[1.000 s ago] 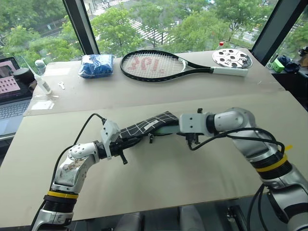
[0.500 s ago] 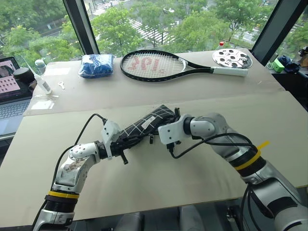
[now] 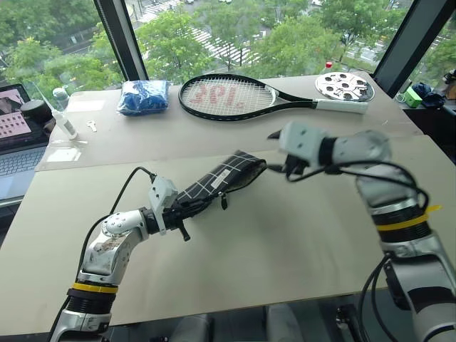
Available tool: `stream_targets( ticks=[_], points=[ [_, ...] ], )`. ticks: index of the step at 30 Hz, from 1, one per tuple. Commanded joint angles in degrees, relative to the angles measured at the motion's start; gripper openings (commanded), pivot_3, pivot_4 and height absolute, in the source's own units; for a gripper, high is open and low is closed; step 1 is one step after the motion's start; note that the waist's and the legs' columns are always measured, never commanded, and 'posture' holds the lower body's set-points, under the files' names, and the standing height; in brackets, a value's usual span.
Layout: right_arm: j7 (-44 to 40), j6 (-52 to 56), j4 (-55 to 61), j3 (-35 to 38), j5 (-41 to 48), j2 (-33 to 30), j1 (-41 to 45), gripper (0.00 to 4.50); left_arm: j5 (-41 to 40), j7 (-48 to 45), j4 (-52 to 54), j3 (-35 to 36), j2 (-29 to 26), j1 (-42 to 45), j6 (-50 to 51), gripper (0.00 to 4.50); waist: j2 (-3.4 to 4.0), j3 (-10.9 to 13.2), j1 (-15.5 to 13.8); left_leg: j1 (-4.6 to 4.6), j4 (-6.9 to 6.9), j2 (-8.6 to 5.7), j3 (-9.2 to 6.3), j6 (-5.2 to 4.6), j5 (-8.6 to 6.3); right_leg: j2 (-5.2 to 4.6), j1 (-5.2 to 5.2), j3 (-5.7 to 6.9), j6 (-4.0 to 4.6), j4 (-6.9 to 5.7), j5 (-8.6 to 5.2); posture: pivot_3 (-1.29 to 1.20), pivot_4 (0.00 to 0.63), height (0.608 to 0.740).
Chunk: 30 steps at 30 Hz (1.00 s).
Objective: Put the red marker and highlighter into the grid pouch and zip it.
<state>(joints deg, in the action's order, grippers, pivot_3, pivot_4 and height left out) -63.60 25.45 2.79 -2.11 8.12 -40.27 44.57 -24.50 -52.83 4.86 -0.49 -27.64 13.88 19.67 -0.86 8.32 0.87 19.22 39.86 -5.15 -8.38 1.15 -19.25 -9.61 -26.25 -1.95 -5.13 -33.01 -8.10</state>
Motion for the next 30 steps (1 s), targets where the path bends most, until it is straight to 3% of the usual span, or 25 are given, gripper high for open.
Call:
stream_targets(
  ticks=[1,5,9,15,21,28,30],
  points=[
    [-7.1,16.2,7.1,7.3,15.2,-4.1,-8.5,3.56,-0.8,0.0,1.8,0.8,-0.2,0.4,-0.4,0.00,0.00,0.0,-0.1,0.00,0.01,0.01,-0.01,-0.01,-0.01,0.00,0.03,0.00,0.00,0.01,0.00,0.00,0.150,0.740],
    [-4.3,19.4,10.3,4.8,15.1,-6.0,-21.0,3.56,-1.0,0.0,1.6,0.8,-0.1,0.8,-0.3,0.00,0.00,0.0,-0.3,0.00,0.08,-0.01,0.07,-0.12,-0.07,-0.02,0.08,0.00,0.00,0.02,0.00,0.00,0.150,0.740],
    [1.9,21.0,13.9,0.0,15.3,0.4,-26.1,3.56,-0.8,-0.2,1.3,0.3,0.2,1.5,-0.4,0.00,0.01,0.0,0.5,-0.09,0.10,0.07,0.32,-0.12,-0.07,0.00,0.03,-0.13,0.06,-0.10,0.06,0.00,0.150,0.740],
    [14.5,22.7,10.4,-6.6,11.9,13.2,-20.8,3.56,-0.6,-0.6,0.7,-0.3,0.4,2.6,-0.5,0.00,0.01,0.0,0.3,-0.16,0.23,0.09,0.45,-0.07,-0.04,0.04,0.07,-0.25,0.06,-0.09,0.18,0.00,0.150,0.740],
    [20.9,22.4,4.3,-9.8,10.4,22.6,-13.9,3.56,-0.4,-0.9,0.5,-0.5,0.3,2.9,-0.7,0.00,0.01,0.0,0.0,-0.14,0.23,0.08,0.42,-0.03,-0.02,0.05,0.04,-0.23,0.05,-0.08,0.23,0.00,0.150,0.740],
    [21.9,21.7,1.0,-11.2,10.2,25.2,-10.2,3.56,-0.4,-0.8,0.4,-0.5,0.4,2.8,-0.8,0.00,0.01,0.0,0.4,-0.14,0.20,0.06,0.41,-0.04,-0.02,0.05,0.00,-0.20,0.03,-0.06,0.24,0.00,0.150,0.740],
    [21.9,20.9,0.3,-10.7,9.9,24.8,-9.6,3.05,-0.4,-0.7,0.5,-0.4,0.5,2.7,-0.8,0.00,0.01,0.0,0.5,-0.15,0.19,0.07,0.41,-0.04,-0.02,0.06,-0.01,-0.20,0.04,-0.07,0.24,0.00,0.150,0.740]
  ],
)
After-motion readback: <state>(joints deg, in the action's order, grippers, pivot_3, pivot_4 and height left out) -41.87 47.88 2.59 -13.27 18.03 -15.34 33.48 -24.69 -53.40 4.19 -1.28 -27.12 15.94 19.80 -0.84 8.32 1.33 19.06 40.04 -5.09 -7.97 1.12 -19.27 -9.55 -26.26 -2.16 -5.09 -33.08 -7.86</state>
